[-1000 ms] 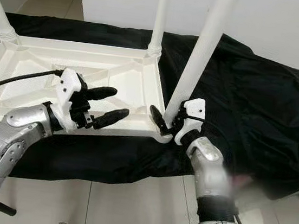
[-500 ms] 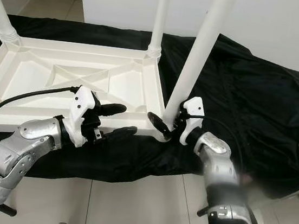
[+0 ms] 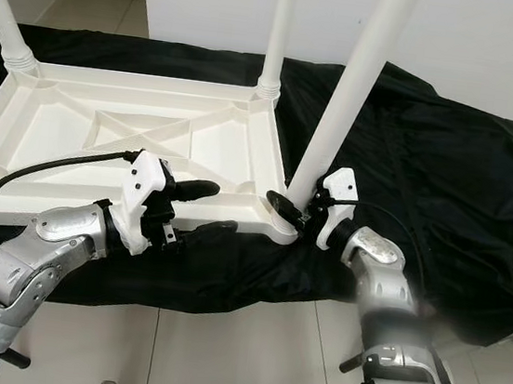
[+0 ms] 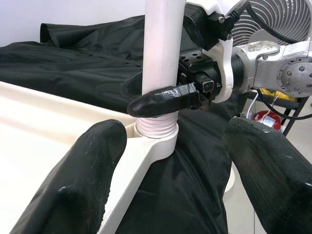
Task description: Building children table
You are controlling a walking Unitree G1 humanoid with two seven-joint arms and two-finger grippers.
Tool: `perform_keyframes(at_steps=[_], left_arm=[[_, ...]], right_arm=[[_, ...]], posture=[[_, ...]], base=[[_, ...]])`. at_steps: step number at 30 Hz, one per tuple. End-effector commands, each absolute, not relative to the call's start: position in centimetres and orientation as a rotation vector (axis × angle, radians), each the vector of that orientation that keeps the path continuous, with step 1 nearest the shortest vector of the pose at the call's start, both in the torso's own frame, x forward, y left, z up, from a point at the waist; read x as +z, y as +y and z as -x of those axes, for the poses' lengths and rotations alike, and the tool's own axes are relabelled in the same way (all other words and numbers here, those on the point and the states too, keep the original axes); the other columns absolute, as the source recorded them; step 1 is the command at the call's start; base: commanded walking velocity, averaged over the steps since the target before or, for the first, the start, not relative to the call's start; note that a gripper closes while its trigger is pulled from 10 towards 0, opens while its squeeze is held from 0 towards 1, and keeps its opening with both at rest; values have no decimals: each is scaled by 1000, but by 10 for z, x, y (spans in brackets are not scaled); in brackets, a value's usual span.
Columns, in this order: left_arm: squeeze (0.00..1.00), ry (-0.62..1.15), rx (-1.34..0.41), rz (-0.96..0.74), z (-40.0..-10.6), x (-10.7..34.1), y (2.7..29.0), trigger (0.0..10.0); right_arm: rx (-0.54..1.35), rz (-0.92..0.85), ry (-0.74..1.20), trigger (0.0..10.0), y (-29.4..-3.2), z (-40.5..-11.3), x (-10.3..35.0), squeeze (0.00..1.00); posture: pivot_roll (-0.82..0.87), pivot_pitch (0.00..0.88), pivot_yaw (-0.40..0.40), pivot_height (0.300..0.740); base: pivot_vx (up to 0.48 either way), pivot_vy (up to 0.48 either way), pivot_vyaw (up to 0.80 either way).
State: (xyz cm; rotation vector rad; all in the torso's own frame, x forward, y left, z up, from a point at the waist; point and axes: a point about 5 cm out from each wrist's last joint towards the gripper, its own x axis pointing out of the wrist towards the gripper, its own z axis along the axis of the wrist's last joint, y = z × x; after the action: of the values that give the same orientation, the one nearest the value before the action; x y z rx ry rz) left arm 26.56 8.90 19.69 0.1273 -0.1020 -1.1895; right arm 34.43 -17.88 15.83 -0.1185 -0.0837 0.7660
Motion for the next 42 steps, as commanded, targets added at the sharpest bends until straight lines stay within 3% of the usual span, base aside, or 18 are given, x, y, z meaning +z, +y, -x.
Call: perform_keyframes(at_steps=[1,2,3,4,15,23,25,29,31,41,42], left_arm=[[0,-91,-1207,-136,-263,195,87,10000],[0,-91,-1207,-138,-263,195,87,10000],[0,-91,-1207,-138,-263,195,87,10000],[0,-90,-1207,-139,-263,195,87,10000],[0,-90,-1207,-138,-264,195,87,10000],[0,-90,-1194,-140,-263,195,89,10000],[0,-89,-1190,-140,-263,194,90,10000],[0,-89,-1187,-141,-264,194,90,10000],[0,-90,-1185,-140,-265,194,90,10000],[0,-95,-1188,-136,-265,194,89,10000],[0,-96,-1189,-137,-265,194,89,10000]], right_arm=[[745,102,-61,0,-185,-343,152,0],[736,90,-59,1373,-185,-342,151,0],[736,90,-59,1373,-185,-342,151,0],[714,64,-51,10000,-184,-340,148,0],[507,31,-25,10000,-167,-343,142,0],[252,-98,-4,10000,-151,-339,137,0],[111,-144,1,10000,-136,-329,136,0],[34,-151,1,10000,-128,-323,136,0],[-101,-163,10,10000,-121,-317,136,0],[-119,-166,-27,10000,-113,-312,146,0],[-122,-168,-31,10000,-114,-312,148,212]], posture=[[-22,97,-23,740],[-22,97,-23,740],[-22,97,-23,740],[-23,98,-22,740],[-29,100,-27,740],[-22,101,-41,740],[-22,101,-45,740],[-24,98,-51,740],[-25,97,-52,740],[-32,88,-57,740],[-32,87,-57,740]], base=[[0,0,0],[0,0,0],[0,0,0],[0,0,0],[0,0,0],[0,0,0],[0,0,0],[0,0,0],[0,0,0],[0,0,0],[0,0,0]])
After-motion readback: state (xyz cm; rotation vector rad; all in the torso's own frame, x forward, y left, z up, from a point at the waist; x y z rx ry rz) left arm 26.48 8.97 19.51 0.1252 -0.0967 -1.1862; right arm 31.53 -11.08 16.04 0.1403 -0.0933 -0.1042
